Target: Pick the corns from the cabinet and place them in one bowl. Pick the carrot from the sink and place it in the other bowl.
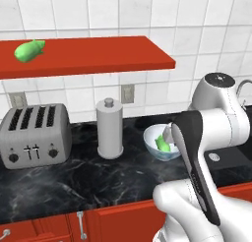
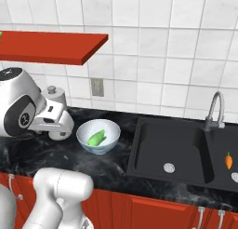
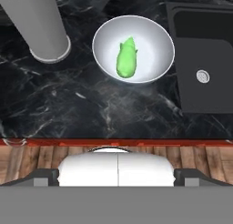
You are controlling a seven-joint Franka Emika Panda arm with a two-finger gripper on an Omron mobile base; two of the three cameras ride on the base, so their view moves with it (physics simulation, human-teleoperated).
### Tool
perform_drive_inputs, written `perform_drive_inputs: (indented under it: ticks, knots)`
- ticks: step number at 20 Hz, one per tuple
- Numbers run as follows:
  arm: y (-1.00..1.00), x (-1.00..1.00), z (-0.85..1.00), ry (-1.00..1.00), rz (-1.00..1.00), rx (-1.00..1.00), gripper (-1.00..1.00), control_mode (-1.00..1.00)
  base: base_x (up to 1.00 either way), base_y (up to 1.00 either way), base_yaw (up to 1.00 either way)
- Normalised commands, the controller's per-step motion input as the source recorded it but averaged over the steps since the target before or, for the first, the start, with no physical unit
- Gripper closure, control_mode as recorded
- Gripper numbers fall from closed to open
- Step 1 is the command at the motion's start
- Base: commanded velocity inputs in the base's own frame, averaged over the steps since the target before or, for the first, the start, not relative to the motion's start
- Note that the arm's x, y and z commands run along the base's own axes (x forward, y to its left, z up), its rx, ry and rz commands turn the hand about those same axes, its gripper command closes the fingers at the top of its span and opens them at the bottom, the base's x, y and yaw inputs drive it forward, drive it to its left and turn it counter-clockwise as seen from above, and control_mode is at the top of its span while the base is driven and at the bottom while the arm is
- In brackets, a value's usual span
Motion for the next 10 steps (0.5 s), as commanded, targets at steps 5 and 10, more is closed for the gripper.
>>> perform_drive_inputs:
  ticks: [5, 10]
  knots:
    - [0.0, 0.0, 0.0, 0.0, 0.0, 0.0, -1.0, 1.0, -0.19, 0.9, 0.0]
    - [0.0, 0.0, 0.0, 0.0, 0.0, 0.0, -1.0, 1.0, 0.2, 0.87, 0.0]
